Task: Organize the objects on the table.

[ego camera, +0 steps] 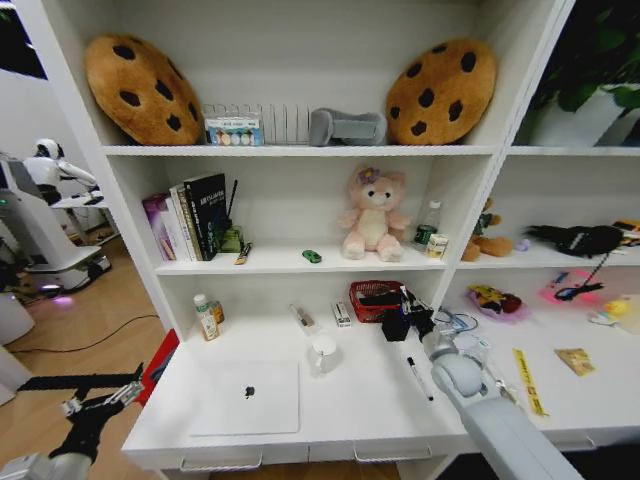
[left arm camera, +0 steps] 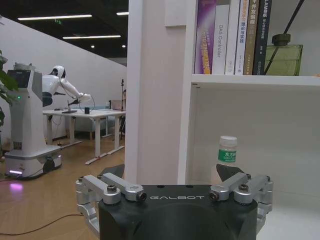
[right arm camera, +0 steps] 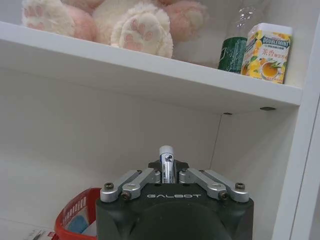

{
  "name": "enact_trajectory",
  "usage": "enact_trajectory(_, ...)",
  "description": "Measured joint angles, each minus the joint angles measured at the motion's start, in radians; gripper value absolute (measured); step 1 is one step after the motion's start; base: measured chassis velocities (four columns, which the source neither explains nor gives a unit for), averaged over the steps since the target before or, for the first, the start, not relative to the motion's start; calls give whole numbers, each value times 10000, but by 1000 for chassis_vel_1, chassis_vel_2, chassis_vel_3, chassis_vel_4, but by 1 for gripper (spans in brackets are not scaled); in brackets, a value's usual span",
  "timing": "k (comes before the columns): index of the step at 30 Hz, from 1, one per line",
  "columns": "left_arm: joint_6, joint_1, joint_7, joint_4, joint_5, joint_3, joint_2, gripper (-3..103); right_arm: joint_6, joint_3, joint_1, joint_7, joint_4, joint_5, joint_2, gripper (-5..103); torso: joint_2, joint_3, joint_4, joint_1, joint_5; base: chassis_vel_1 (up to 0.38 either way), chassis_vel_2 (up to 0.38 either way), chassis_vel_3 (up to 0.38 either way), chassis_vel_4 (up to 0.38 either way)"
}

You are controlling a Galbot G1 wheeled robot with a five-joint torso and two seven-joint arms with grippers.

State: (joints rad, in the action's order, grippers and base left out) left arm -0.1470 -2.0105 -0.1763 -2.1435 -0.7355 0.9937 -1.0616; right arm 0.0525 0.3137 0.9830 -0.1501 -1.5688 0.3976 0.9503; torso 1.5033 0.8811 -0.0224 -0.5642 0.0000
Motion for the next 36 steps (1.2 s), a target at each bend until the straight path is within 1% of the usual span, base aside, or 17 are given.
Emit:
enact_trajectory(5,0,0,1,0,0,0,0,100,74,-168,-270,4,318,-16,32,12,0,0,0,0,0,0,0,0,0)
enact_trajectory(11,0,0,1,0,0,0,0,100,276,-619,-982,5,1159,-99,143,12,0,0,-1,0,-1,0,0,0,0)
enact_trajectory(13,0,0,1,0,0,0,0,100,465,-962,-1527,40,1811,-137,262,12,0,0,-1,0,-1,0,0,0,0)
enact_trajectory(19,0,0,1,0,0,0,0,100,635,-1284,-2002,69,2317,-225,492,12,0,-1,0,0,-1,0,0,0,0)
enact_trajectory(20,0,0,1,0,0,0,0,100,635,-1314,-1993,75,2325,-295,514,8,0,-1,0,0,-1,0,0,0,0)
enact_trajectory(21,0,0,1,0,0,0,0,100,627,-1315,-1934,93,2311,-359,515,13,0,-1,-1,0,-2,0,0,0,0)
enact_trajectory(22,0,0,1,0,0,0,0,100,627,-1315,-1934,93,2311,-359,515,13,0,-1,-1,0,-2,0,0,0,0)
enact_trajectory(24,0,0,1,0,0,0,0,100,601,-1265,-1799,106,2285,-392,530,24,0,-1,-1,0,0,0,0,0,0)
enact_trajectory(25,0,0,1,0,0,0,0,100,601,-1265,-1799,106,2285,-392,530,24,0,-1,-1,0,0,0,0,0,0)
enact_trajectory(27,0,0,1,0,0,0,0,100,560,-1187,-1581,78,2167,-373,527,34,0,-1,-1,0,0,0,0,0,0)
enact_trajectory(28,0,0,1,0,0,0,0,100,560,-1187,-1581,78,2167,-373,527,34,0,-1,-1,0,0,0,0,0,0)
enact_trajectory(30,0,0,1,0,0,0,0,100,522,-1129,-1397,42,1986,-333,476,45,1,-1,-1,-1,0,0,0,0,0)
enact_trajectory(31,0,0,1,0,0,0,0,100,522,-1129,-1397,42,1986,-333,476,45,1,-1,-1,-1,0,0,0,0,0)
enact_trajectory(33,0,0,1,0,0,0,0,100,363,-1009,-1015,-57,1472,-203,356,56,0,-2,-1,0,0,0,0,0,0)
enact_trajectory(34,0,0,1,0,0,0,0,100,363,-1009,-1015,-57,1472,-203,356,56,0,-2,-1,0,0,0,0,0,0)
enact_trajectory(36,0,0,1,0,0,0,0,100,204,-819,-616,-162,937,-139,271,67,0,-2,-1,-1,-1,0,0,0,0)
